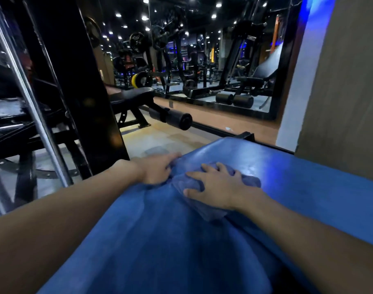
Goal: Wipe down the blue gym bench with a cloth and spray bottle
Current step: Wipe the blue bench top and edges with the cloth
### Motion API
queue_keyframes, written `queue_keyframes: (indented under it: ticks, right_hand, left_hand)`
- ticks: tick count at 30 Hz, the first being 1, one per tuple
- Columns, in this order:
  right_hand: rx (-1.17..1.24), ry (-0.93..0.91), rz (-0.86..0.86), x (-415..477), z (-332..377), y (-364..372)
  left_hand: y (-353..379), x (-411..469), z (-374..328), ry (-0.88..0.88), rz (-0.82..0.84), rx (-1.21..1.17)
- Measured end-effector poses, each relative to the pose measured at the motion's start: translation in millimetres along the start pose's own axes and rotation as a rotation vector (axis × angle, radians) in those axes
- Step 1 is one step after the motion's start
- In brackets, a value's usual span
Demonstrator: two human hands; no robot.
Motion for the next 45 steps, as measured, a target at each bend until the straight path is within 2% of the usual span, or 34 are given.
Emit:
queue_keyframes:
  ticks: [3,9,17,25,34,39,45]
  right_hand:
    - [-0.051,-0.003,-0.055,37.0,6.3,-6.1]
    - [-0.071,-0.019,-0.101,69.5,18.9,-11.4]
    - [-0.048,-0.026,-0.061,4.7,-12.2,-1.4]
    - [-0.074,0.018,-0.053,13.8,-2.9,-3.2]
    - [-0.031,0.073,-0.102,-85.1,-43.3,4.6]
    - [-0.047,0.161,-0.158,-152.9,-68.6,8.4]
    - [-0.291,0.19,-0.229,-236.1,-80.0,19.4]
  left_hand:
    - [0.8,3.9,10.0,0.05,-0.017,-0.071]
    - [-5.1,6.8,21.6,0.034,-0.086,-0.158]
    - [9.4,-1.0,13.5,0.047,-0.007,-0.063]
    - [15.4,-10.9,1.0,-0.02,0.021,-0.058]
    - [48.0,-33.7,-76.2,0.137,0.057,-0.011]
    - [81.1,-51.2,-125.4,0.257,0.079,-0.08]
    - [120.9,-65.7,-176.5,0.414,0.106,0.085]
Point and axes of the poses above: each hand's wrist, its own x-axis towards the middle knuckle, its own y-axis out of the palm, z = x × y, the point moved 9 cm from there along x, towards the middle knuckle, and after that the axes turned 12 degrees about -x, right-handed, at the moved point
